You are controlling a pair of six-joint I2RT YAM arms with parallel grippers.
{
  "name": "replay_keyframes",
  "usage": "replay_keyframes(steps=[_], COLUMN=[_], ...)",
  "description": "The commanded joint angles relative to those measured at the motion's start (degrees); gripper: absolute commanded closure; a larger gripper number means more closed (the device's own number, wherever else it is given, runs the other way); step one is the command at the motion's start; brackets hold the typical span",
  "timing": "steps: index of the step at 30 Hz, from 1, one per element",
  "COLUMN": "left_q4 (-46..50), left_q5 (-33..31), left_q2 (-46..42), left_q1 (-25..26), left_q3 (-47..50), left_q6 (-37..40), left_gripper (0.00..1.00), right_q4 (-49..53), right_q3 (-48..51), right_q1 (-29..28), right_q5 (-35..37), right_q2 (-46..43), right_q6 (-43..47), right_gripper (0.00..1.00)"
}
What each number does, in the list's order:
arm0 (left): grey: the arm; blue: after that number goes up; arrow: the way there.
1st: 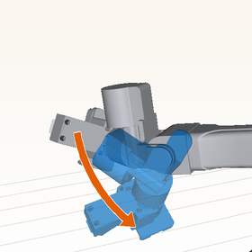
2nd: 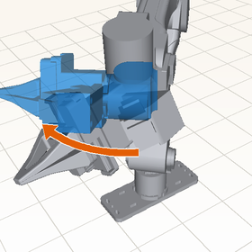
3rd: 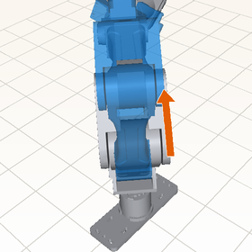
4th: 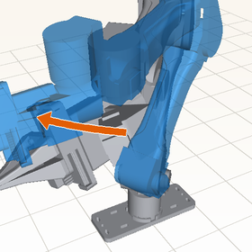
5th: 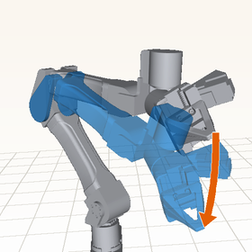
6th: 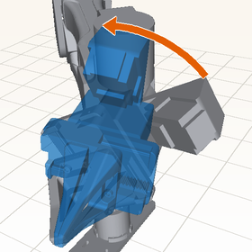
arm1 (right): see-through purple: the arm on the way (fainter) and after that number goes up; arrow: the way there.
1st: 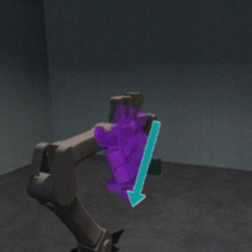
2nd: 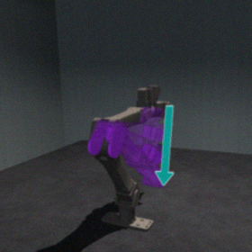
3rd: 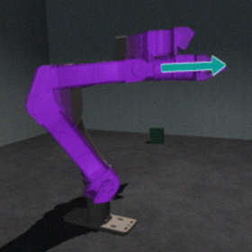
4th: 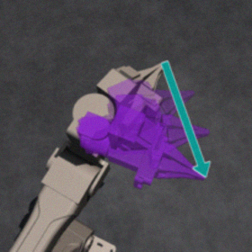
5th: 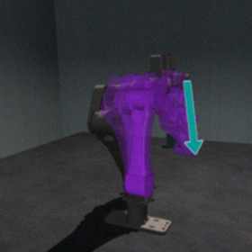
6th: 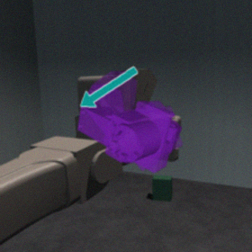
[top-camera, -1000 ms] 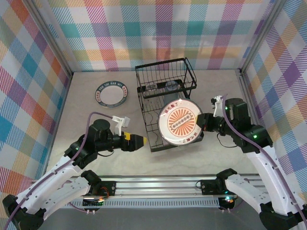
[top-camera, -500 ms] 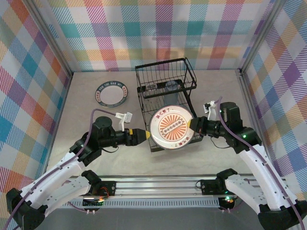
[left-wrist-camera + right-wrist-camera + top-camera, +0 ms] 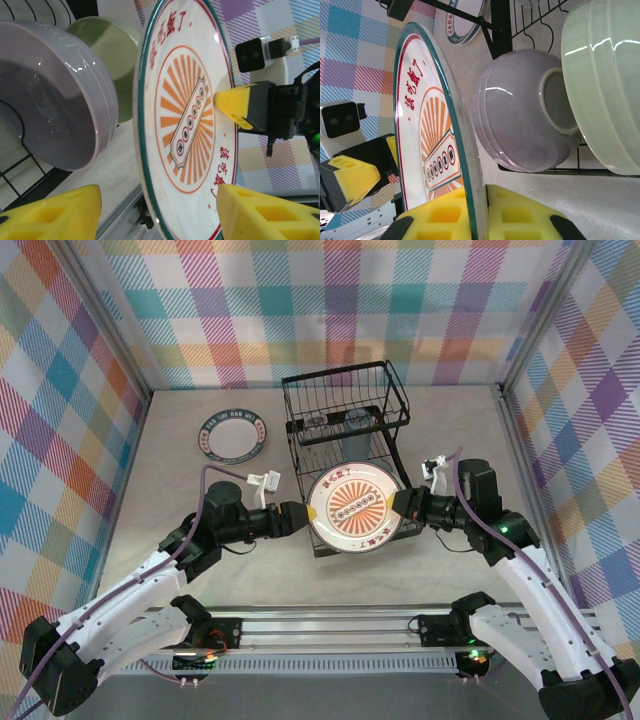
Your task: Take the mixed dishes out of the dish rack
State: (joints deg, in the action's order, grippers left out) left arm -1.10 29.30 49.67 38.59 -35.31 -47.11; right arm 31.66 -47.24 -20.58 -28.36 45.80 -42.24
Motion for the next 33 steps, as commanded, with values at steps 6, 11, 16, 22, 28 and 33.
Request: replay_keyframes(steps=[6,11,16,22,28,33], left_q4=[-5.54,-6.71,-8.17,-9.84,-11.17,-12.61], left_q5=[-0.72,-0.81,-0.95,-1.00,-0.95,-0.68], left_q2=[1.61,2.15,2.32,3.12,3.94,4.47], left_q1=[0.61,0.96,1.05,1.16,1.45,1.75], left_q3=[2.03,2.65,3.32,3.92,4.17,4.37], left_q6=[-2.18,-2.79,-3.99,-5.07,-5.86,-6.76], left_gripper=[0.49,0.55,0.62,0.73,0.85,0.97], right_q4=[-5.91,-6.26,-6.76,-8.37,-8.90,-9.22], right_q3=[1.16,1.56,1.96,3.06,3.37,3.64], right_q1=[0.28,0.29,0.30,0.28,0.31,0.28], right_q5=[-3.25,-3.23,-3.37,-3.93,-4.12,-4.33], right_q2=[-1.77,-2.11,-2.13,-2.06,-2.21,-2.29], right_q6=[-2.31,-2.35,-2.67,-3.37,-3.06,-2.84], right_gripper=[1.00,1.00,1.00,1.00,1.00,1.00])
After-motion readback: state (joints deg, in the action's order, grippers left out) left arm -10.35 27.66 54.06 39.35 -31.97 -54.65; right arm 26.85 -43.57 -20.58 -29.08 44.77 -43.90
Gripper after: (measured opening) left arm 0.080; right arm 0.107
